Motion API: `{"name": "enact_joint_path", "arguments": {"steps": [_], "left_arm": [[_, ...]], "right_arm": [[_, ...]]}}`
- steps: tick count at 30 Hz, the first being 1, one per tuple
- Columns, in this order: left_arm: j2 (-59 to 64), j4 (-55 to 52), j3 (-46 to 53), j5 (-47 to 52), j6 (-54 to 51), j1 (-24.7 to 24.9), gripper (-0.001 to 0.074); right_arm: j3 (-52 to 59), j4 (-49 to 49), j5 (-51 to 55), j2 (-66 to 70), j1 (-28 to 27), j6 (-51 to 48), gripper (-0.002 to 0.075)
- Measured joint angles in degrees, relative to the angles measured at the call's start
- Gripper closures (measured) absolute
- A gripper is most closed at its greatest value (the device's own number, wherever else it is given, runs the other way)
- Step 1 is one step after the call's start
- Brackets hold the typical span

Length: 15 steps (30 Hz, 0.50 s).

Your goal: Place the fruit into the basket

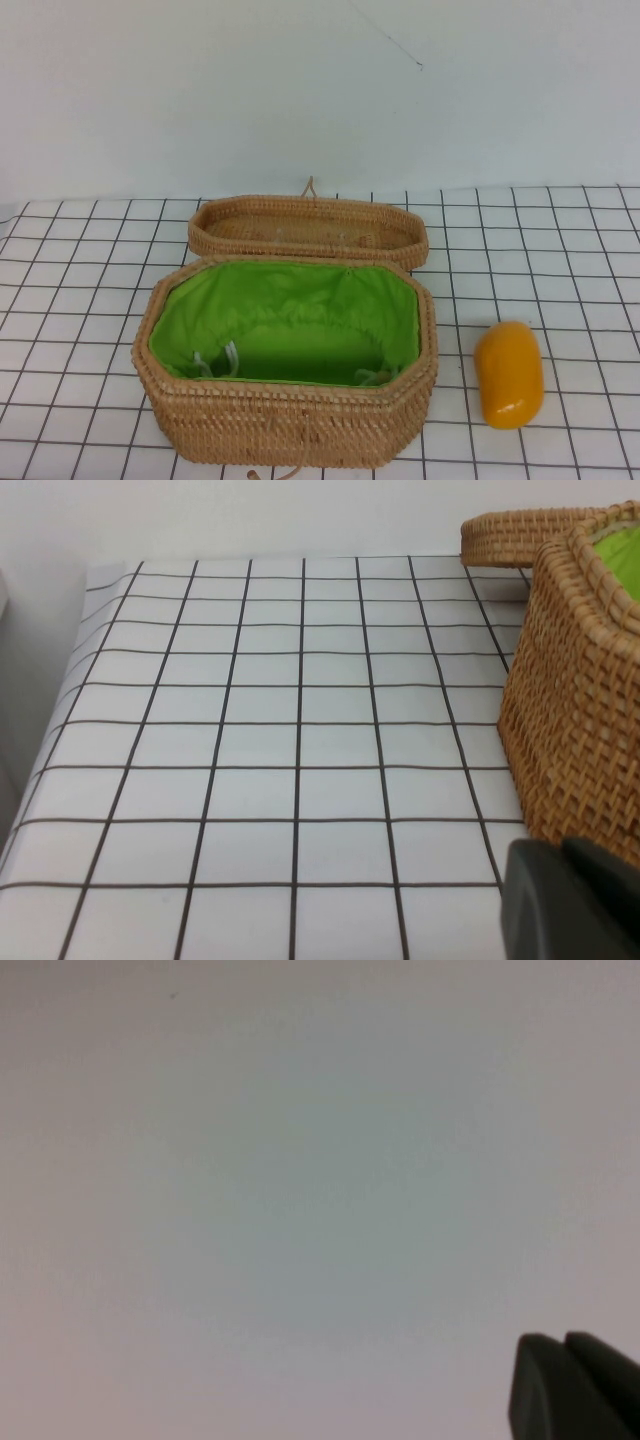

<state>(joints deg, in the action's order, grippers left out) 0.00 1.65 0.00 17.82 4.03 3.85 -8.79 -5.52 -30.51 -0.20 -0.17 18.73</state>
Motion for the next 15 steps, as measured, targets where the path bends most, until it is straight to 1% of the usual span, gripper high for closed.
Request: {"name": "enact_joint_path", "arguments": {"steps": [2, 6, 11, 15], "left_arm": [[0.0, 0.0, 0.0, 0.0, 0.0, 0.0, 0.0738], [0.0, 0.0, 0.0, 0.0, 0.0, 0.0, 0.0738], [0.0, 0.0, 0.0, 0.0, 0.0, 0.0, 0.0738], [0.0, 0.0, 0.0, 0.0, 0.0, 0.0, 0.0738]], "right_arm": [[-5.7, 0.0, 7.2, 0.0, 0.0, -0.1, 0.0726], [-17.6, -0.8, 26.2, 2.2, 0.0, -0.5, 0.0726], [-30.5, -3.0, 51.0, 12.5, 0.0, -3.6, 0.0726], [-38.0, -3.1, 66.5, 22.3, 0.0, -7.7, 0.0726]]}}
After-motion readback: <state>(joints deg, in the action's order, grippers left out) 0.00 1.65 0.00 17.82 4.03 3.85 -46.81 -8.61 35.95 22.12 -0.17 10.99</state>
